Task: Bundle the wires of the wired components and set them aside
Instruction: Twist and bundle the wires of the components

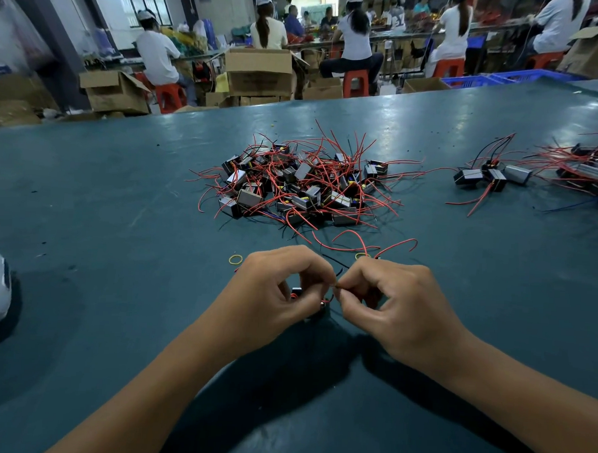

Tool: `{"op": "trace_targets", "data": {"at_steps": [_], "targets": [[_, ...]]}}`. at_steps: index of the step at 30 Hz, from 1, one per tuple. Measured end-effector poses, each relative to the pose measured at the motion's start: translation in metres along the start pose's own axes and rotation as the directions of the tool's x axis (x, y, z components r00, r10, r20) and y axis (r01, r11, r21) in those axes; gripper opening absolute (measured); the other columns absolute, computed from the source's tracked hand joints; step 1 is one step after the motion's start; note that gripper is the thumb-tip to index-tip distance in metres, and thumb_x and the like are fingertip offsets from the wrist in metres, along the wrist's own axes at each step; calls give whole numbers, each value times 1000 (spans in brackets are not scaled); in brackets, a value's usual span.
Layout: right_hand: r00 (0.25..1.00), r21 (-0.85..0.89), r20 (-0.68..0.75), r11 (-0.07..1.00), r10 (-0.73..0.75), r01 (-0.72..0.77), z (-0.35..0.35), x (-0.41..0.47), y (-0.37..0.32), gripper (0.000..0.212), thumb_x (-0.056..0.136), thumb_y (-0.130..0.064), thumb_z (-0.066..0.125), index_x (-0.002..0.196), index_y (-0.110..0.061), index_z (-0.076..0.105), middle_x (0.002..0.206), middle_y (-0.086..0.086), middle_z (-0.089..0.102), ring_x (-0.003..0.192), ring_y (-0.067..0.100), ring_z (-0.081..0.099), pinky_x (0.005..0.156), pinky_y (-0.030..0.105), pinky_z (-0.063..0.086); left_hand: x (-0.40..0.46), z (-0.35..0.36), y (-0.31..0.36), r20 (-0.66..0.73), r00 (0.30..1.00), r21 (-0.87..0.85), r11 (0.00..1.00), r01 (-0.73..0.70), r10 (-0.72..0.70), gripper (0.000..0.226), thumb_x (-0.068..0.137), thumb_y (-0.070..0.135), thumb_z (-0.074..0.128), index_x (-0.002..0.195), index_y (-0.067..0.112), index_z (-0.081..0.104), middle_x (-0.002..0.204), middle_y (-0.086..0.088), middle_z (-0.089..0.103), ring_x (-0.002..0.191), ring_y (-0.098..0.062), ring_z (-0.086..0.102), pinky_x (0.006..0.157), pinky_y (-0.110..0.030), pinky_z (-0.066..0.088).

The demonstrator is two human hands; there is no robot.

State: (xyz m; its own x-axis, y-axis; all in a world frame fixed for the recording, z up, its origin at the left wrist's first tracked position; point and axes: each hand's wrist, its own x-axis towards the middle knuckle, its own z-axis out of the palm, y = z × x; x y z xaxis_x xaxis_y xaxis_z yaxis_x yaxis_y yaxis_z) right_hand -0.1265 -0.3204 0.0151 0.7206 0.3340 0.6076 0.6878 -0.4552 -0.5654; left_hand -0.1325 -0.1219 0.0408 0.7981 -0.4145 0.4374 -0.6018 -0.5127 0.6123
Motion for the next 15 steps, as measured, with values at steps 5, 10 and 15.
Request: {"op": "trace_targets", "data": {"at_steps": [5,10,15], "targets": [[1000,-3,3,1000,2,-2,1,0,-1,10,82,-22,69,74,-22,63,62,-15,56,60,6,53,59,23,44,1,-5,4,107,955,-294,908,297,-277,8,87,16,60,80,15,62,65,10,58,52,-3,49,47,-14,37],[1000,-14,6,1000,-10,10,0,0,-1,10,83,-21,68,74,-20,64,63,-15,56,61,5,54,59,22,44,1,-2,9,371,785,-472,627,620,-496,28,97,16,55,70,18,63,60,-3,52,44,-11,42,39,-15,26],[1000,-32,1,999,-32,32,-1,0,-3,11,82,-18,68,72,-17,63,64,-14,56,59,5,51,58,25,44,3,-1,10,443,740,-546,503,670,-505,28,95,20,54,69,20,64,61,1,52,45,-8,39,38,-14,26]]}}
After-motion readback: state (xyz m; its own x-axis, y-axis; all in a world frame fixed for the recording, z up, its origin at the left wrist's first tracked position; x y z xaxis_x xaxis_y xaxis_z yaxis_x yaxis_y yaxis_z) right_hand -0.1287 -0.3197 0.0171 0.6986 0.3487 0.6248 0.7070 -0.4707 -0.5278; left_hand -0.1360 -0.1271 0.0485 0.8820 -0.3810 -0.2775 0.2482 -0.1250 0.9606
